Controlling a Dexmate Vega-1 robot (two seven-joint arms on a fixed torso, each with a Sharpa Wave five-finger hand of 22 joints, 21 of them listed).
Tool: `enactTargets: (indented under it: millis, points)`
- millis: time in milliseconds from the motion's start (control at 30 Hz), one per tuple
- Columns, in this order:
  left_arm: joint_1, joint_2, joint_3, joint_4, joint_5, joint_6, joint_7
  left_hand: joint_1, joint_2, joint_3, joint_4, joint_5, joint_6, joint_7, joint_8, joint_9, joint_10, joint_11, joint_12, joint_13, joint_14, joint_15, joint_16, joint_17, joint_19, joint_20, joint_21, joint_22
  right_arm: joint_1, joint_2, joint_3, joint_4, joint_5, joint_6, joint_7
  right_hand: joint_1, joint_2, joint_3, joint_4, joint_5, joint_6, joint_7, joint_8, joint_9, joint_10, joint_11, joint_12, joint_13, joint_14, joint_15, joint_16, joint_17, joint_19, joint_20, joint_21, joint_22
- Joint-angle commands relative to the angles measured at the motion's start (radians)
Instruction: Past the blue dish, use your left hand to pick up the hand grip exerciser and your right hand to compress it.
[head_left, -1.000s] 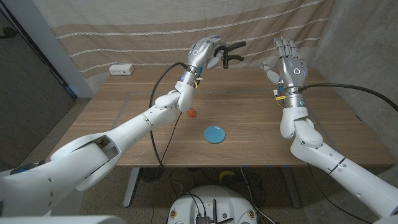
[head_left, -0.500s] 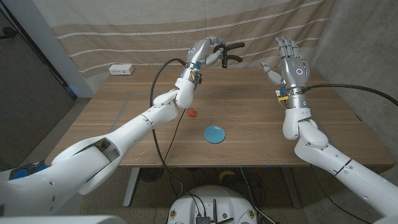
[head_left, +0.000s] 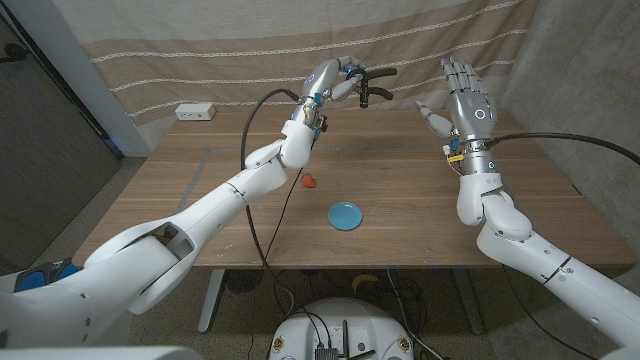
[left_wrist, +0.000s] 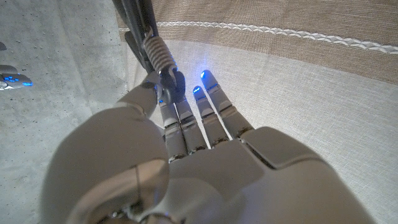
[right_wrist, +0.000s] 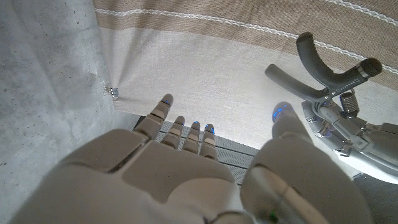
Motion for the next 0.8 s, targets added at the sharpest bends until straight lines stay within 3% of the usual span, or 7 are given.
enactTargets:
  millis: [33,400,600,800]
  points:
    - [0.008,-0.008,-0.023,-0.011,-0.059,-0.065,-0.062,-0.01,-0.02,-0.006,0.013,0.02,0.01,-0.037,0.379,0.278,-0.057,-0.059,0.0,-0.001,-0.006,-0.167,-0.004,0.0,-0.006,-0.018,0.009,0.006,0.013,-0.001,-0.01,0.001,-0.028,0.013,0.006,0.005,0.005,-0.003,0.001,0.002,-0.001,-0.005,0.001,0.004,-0.001,0.0,0.0,0.002,-0.003,0.003,0.0,0.003,0.001,0.006,-0.002,0.004]
    - [0.008,-0.002,-0.039,-0.035,-0.122,-0.087,-0.166,-0.031,-0.044,-0.036,0.028,0.056,-0.009,-0.089,0.392,0.305,-0.083,-0.059,-0.004,-0.008,-0.019,-0.167,-0.005,-0.001,-0.018,-0.015,0.018,0.007,0.009,0.002,-0.006,-0.001,-0.04,0.023,-0.007,0.004,0.007,-0.005,-0.001,0.003,0.004,-0.008,0.004,0.004,0.006,0.001,0.003,0.002,0.0,0.0,0.001,0.003,0.002,0.006,-0.001,0.004]
    - [0.009,-0.002,-0.048,-0.048,-0.155,-0.085,-0.214,-0.04,-0.049,-0.046,0.035,0.071,-0.01,-0.09,0.395,0.312,-0.072,-0.059,0.003,-0.009,-0.018,-0.167,-0.003,-0.001,-0.019,-0.013,0.022,0.007,-0.003,-0.002,0.002,-0.011,-0.041,0.024,-0.01,0.004,0.009,-0.006,-0.002,0.003,0.005,0.001,0.005,0.004,0.004,0.004,0.002,0.003,-0.001,0.004,0.001,0.003,0.001,0.005,-0.002,0.004]
    - [0.008,0.0,-0.057,-0.063,-0.198,-0.083,-0.27,-0.043,-0.054,-0.053,0.039,0.085,-0.011,-0.111,0.397,0.319,-0.086,-0.056,0.0,-0.01,-0.023,-0.167,-0.003,-0.001,-0.022,-0.012,0.025,0.006,-0.016,-0.007,0.009,-0.019,-0.039,0.034,-0.013,0.004,0.01,-0.006,-0.003,0.003,0.002,0.001,0.004,0.004,0.003,0.005,0.002,0.003,-0.003,0.005,0.0,0.003,0.001,0.005,-0.001,0.004]
